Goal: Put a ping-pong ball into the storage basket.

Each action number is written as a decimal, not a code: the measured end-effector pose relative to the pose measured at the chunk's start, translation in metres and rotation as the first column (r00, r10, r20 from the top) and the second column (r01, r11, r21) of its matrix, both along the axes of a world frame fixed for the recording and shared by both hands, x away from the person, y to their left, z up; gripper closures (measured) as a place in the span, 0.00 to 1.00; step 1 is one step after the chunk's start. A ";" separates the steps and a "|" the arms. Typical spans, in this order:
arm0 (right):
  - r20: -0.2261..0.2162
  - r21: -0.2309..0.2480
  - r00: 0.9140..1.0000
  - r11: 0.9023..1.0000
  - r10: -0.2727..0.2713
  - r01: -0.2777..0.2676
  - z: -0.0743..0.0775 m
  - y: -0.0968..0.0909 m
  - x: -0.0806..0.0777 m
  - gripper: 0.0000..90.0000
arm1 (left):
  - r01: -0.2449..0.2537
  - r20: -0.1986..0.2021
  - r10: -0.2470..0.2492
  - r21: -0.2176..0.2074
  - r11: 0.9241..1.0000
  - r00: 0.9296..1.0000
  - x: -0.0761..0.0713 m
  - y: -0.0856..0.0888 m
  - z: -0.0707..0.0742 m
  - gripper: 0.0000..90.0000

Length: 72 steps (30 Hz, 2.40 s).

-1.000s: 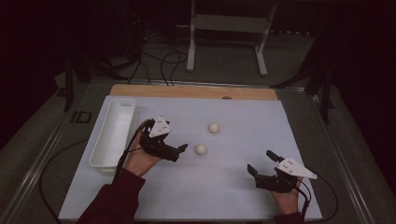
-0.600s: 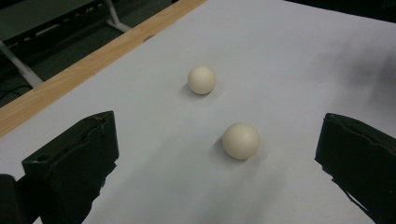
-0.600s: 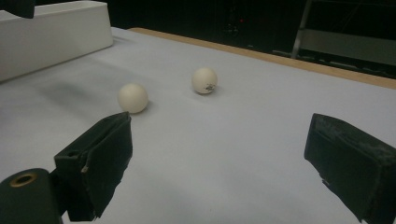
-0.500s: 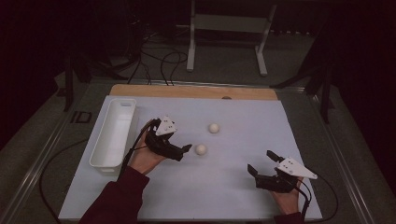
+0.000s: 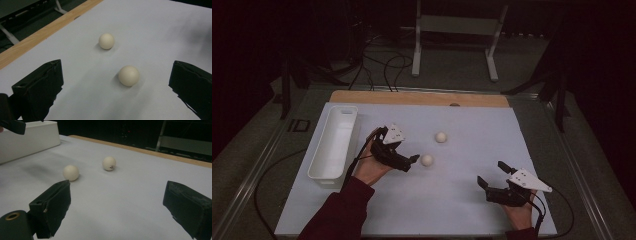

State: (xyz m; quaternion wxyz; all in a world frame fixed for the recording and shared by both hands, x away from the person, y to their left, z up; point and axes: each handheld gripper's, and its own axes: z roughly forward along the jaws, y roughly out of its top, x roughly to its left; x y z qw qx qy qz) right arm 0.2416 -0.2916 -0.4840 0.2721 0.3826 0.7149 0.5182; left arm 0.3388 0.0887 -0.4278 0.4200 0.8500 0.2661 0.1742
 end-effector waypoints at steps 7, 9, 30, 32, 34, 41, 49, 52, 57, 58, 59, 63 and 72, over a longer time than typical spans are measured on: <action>-0.004 -0.001 1.000 1.000 0.002 -0.002 0.000 0.001 0.001 0.08 | 0.006 -0.004 -0.006 0.010 1.000 1.000 0.002 -0.003 -0.002 0.00; -0.004 -0.001 1.000 1.000 0.002 -0.002 0.000 0.001 0.001 0.08 | 0.007 -0.005 -0.007 0.012 1.000 1.000 0.002 -0.004 -0.002 0.00; -0.004 -0.004 1.000 1.000 0.006 -0.006 -0.001 0.001 0.001 0.08 | 0.024 -0.027 -0.024 0.028 0.999 0.999 0.010 -0.014 -0.007 0.00; -0.004 -0.003 1.000 1.000 0.005 -0.005 0.000 0.001 0.001 0.08 | 0.025 -0.032 -0.023 0.034 0.999 0.999 0.011 -0.015 -0.008 0.00; -0.003 -0.002 1.000 1.000 0.004 -0.004 0.000 0.001 0.000 0.08 | 0.026 -0.040 -0.024 0.035 0.999 0.999 0.013 -0.016 -0.010 0.00; -0.004 0.000 1.000 1.000 0.002 -0.002 0.000 0.001 0.000 0.08 | 0.034 -0.053 -0.031 0.048 0.998 0.998 0.015 -0.019 -0.015 0.00; -0.005 -0.001 1.000 1.000 0.004 -0.004 0.000 0.001 0.000 0.08 | 0.034 -0.069 -0.030 0.055 0.998 0.997 0.019 -0.021 -0.021 0.00; -0.005 -0.002 1.000 1.000 0.006 -0.006 0.000 0.001 0.000 0.08 | 0.034 -0.074 -0.030 0.058 0.998 0.997 0.020 -0.022 -0.023 0.00; -0.003 -0.002 1.000 1.000 0.006 -0.006 0.000 0.001 0.000 0.08 | 0.036 -0.082 -0.031 0.062 0.997 0.996 0.022 -0.025 -0.026 0.00; -0.002 -0.001 1.000 1.000 0.004 -0.004 0.000 0.001 0.000 0.08 | 0.037 -0.084 -0.032 0.062 0.997 0.996 0.022 -0.025 -0.027 0.00; -0.002 -0.001 1.000 1.000 0.004 -0.004 0.000 0.001 0.000 0.08 | 0.039 -0.086 -0.033 0.065 0.997 0.996 0.023 -0.026 -0.027 0.00; -0.005 -0.003 1.000 1.000 0.006 -0.006 0.000 0.001 0.000 0.08 | 0.041 -0.094 -0.034 0.065 0.997 0.995 0.024 -0.028 -0.030 0.00; 0.000 -0.003 1.000 1.000 0.004 -0.004 0.000 0.000 0.000 0.08 | 0.055 -0.112 -0.048 0.068 0.996 0.993 0.026 -0.033 -0.037 0.00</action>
